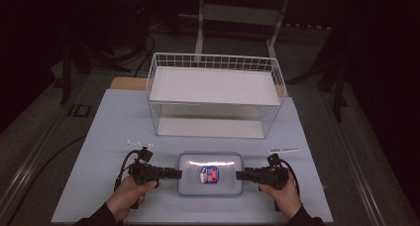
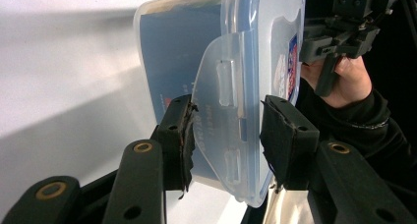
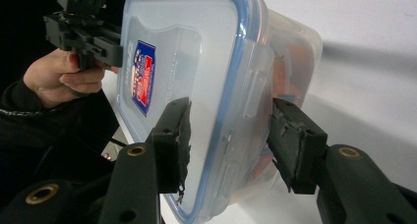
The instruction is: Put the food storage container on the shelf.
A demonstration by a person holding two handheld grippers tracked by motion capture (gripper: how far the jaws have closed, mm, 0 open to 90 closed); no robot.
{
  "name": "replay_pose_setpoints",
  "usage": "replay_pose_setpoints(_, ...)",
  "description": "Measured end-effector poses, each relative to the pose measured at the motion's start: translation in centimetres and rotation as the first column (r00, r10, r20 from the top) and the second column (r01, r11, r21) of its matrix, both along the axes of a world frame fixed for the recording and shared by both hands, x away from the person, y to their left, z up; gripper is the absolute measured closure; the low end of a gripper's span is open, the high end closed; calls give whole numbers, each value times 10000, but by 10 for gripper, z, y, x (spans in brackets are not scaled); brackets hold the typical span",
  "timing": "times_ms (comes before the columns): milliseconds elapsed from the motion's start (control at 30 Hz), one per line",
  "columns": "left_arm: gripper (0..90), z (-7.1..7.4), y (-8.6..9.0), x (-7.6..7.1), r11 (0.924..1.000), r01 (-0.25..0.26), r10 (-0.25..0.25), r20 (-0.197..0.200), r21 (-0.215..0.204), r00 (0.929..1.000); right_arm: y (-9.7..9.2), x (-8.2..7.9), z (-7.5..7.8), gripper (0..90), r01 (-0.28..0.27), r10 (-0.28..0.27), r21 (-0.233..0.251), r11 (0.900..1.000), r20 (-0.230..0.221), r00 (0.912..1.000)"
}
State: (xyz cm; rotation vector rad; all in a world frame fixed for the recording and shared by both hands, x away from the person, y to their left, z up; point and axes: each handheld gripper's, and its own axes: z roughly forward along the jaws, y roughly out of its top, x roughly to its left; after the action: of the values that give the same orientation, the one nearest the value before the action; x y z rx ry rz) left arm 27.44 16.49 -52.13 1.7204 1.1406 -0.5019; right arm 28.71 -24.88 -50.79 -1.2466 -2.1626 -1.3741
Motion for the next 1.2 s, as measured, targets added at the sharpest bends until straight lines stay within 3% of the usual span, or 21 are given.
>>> replay_pose_setpoints(200, 570, 5, -2, -5, 9997, -40, 35, 199, 234, 9998, 1, -4, 4, 533, 95, -95, -131, 9999, 35, 9999)
replay_pose_setpoints(433, 570, 20, -1, -6, 9994, -307, 301, 498, 127, 9983, 1, -5, 13, 536, 205, -205, -40, 9998, 65, 9998)
replay_pose_setpoints(767, 569, 63, -3, 3, 9990, -416, 440, 1616, -182, 9859, -2, 1, 60, 539, 488, -513, 250, 9985, 1156, 9920)
replay_pose_setpoints(1200, 570, 124, -1, 15, 9983, -482, 552, 2566, -337, 9649, -1, 12, 123, 539, 556, -639, 434, 9975, 2234, 9726)
